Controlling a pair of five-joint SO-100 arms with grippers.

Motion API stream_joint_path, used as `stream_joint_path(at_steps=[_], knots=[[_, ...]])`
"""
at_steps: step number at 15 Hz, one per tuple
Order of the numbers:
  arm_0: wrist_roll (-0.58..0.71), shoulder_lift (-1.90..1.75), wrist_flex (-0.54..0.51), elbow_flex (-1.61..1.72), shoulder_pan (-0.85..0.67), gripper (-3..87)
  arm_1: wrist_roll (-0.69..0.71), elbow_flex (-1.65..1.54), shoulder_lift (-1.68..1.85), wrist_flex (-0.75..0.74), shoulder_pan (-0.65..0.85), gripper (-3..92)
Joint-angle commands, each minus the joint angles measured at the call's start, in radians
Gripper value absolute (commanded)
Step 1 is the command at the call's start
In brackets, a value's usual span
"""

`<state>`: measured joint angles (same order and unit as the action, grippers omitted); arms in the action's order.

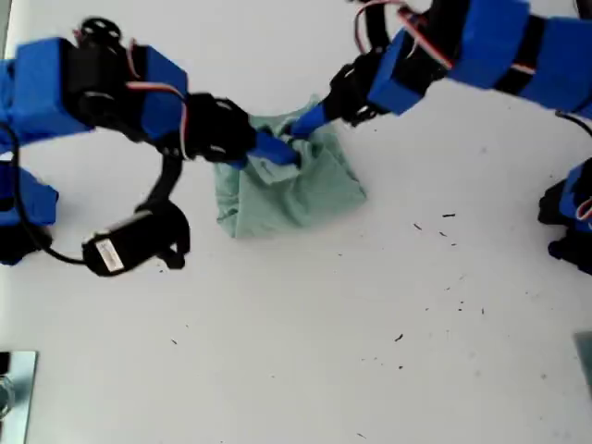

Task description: Fold t shirt

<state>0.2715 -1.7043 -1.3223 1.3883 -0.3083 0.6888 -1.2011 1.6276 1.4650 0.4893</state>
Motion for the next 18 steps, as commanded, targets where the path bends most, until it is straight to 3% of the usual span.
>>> stream_joint_path(at_steps=[1,3,5,6,8,10,11,13,14,15,16,18], knots=[[-0.003,-0.54,0.064,0.385,-0.141,30.7,0.017,-0.163,0.41,0.021,0.141,36.1],[0.018,-0.951,0.141,0.753,-0.232,29.4,0.043,-0.405,0.77,0.026,0.261,34.5],[-0.029,-1.186,0.15,0.986,-0.17,29.8,-0.002,-0.591,1.009,0.092,0.285,33.1],[-0.083,-1.259,0.178,1.086,-0.1,29.6,-0.04,-0.712,1.118,0.089,0.249,31.2],[-0.187,-1.374,0.279,1.292,0.058,28.0,-0.123,-1.046,1.373,0.017,0.132,16.4],[-0.27,-1.559,0.362,1.519,0.173,26.7,-0.262,-1.41,1.643,-0.103,-0.012,10.9],[-0.302,-1.655,0.368,1.606,0.218,25.0,-0.316,-1.565,1.764,-0.14,-0.069,9.0],[-0.365,-1.907,0.242,1.773,0.239,22.7,-0.364,-1.781,1.875,-0.121,-0.104,7.7],[-0.327,-1.891,0.252,1.793,0.244,23.3,-0.423,-1.885,1.876,-0.161,-0.074,6.6],[-0.333,-1.899,0.268,1.836,0.275,22.5,-0.426,-1.907,1.839,-0.132,-0.021,7.8],[-0.229,-1.899,0.279,1.845,0.302,22.1,-0.325,-1.908,1.876,-0.138,0.009,9.7],[-0.225,-1.899,0.281,1.845,0.354,21.1,-0.118,-1.905,1.873,-0.13,0.006,9.2]])
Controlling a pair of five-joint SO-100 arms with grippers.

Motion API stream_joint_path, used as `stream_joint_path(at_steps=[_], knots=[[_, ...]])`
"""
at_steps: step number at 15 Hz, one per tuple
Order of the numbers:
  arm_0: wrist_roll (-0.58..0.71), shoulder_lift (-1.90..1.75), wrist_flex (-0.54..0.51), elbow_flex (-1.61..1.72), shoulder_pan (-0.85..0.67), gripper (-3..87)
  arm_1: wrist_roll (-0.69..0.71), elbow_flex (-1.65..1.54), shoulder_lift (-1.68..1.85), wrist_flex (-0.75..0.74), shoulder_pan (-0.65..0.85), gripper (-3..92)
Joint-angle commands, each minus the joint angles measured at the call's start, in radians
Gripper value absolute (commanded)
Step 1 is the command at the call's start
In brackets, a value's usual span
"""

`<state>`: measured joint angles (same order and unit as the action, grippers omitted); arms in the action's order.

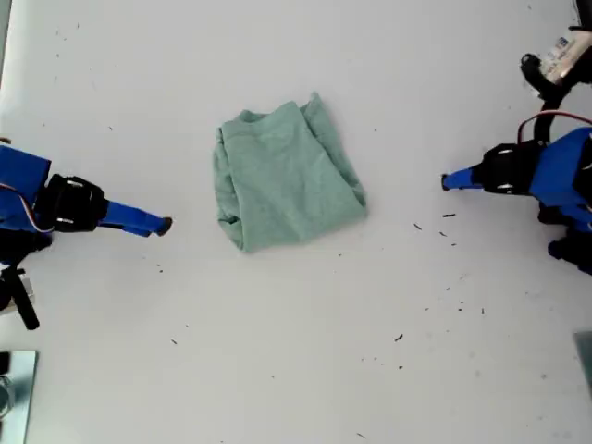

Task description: Fold t shirt

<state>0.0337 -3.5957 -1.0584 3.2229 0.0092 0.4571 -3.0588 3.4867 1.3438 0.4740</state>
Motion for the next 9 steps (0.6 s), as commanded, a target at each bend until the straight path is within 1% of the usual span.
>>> stream_joint_path(at_steps=[1,2,9], knots=[[0.012,-0.008,0.017,0.011,0.052,21.1,0.204,-0.048,0.014,-0.009,0.023,9.3],[0.012,-0.008,0.017,0.011,0.06,21.1,0.239,-0.048,0.014,-0.008,0.026,9.0],[0.012,-0.008,0.017,0.011,0.061,21.1,0.239,-0.048,0.014,-0.008,0.026,8.9]])
